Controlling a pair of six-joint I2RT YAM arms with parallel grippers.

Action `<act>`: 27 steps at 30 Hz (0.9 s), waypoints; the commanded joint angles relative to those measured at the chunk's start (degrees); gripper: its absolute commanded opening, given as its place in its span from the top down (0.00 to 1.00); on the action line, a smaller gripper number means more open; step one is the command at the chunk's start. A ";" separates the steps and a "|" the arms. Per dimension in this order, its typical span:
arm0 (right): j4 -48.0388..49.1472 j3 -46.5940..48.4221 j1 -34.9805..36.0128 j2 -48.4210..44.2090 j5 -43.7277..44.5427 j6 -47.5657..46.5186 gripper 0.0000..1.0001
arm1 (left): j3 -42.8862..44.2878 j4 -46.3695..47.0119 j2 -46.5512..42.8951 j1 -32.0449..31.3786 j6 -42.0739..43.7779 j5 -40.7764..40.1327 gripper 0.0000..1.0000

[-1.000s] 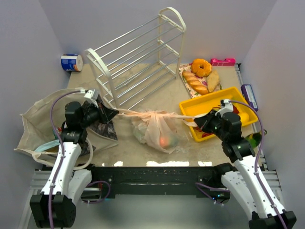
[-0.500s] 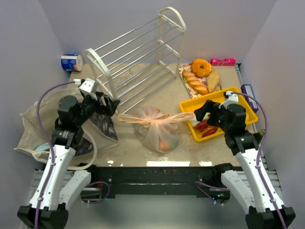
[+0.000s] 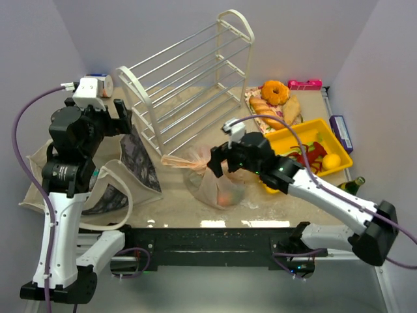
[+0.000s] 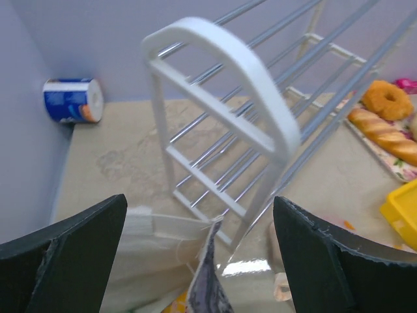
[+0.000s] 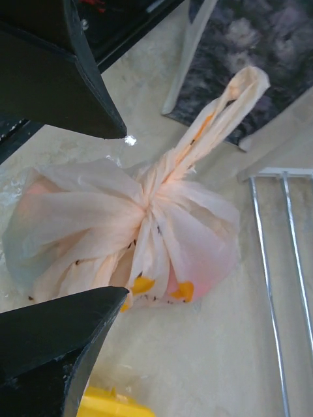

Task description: Place the mixed food into the grocery bags and tie them

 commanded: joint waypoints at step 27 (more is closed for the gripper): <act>-1.49 4.97 11.24 23.35 26.14 -8.07 0.27 | -4.52 -9.24 -4.96 9.63 -4.48 -5.60 0.00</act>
